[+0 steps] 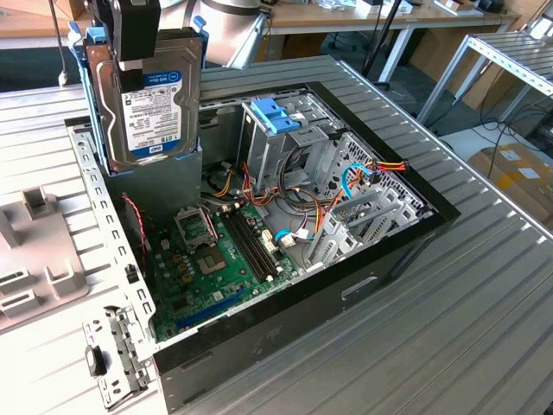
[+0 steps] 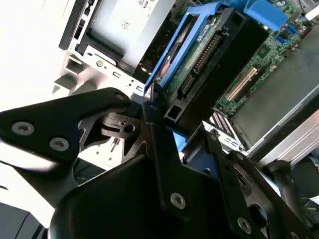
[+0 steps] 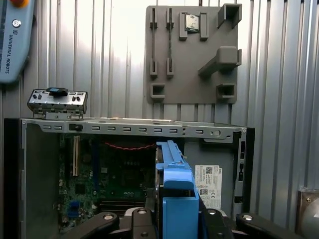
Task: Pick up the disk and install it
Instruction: 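Pick up the disk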
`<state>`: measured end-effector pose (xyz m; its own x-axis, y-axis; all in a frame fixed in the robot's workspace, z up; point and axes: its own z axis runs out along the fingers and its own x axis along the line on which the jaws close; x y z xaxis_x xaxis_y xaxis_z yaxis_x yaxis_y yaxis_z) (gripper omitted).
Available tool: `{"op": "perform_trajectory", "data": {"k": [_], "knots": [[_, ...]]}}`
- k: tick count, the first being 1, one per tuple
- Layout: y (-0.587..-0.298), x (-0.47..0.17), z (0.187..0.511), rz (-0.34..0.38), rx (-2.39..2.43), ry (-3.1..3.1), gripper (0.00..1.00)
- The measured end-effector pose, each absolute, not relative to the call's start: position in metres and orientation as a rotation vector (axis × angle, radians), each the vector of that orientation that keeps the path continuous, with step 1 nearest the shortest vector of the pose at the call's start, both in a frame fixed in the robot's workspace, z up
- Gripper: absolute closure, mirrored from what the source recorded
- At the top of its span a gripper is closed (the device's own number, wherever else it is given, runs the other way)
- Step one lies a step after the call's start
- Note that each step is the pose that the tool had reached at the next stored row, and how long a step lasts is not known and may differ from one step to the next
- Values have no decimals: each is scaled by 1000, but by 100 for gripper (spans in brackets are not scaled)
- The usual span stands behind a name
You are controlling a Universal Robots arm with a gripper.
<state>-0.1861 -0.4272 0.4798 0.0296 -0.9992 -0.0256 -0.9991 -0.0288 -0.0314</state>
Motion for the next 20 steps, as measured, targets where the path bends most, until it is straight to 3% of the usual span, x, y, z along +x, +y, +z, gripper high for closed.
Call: {"op": "perform_trajectory", "data": {"k": [20], "knots": [[-439,-178,479,-5,-2225,2161,63]]}}
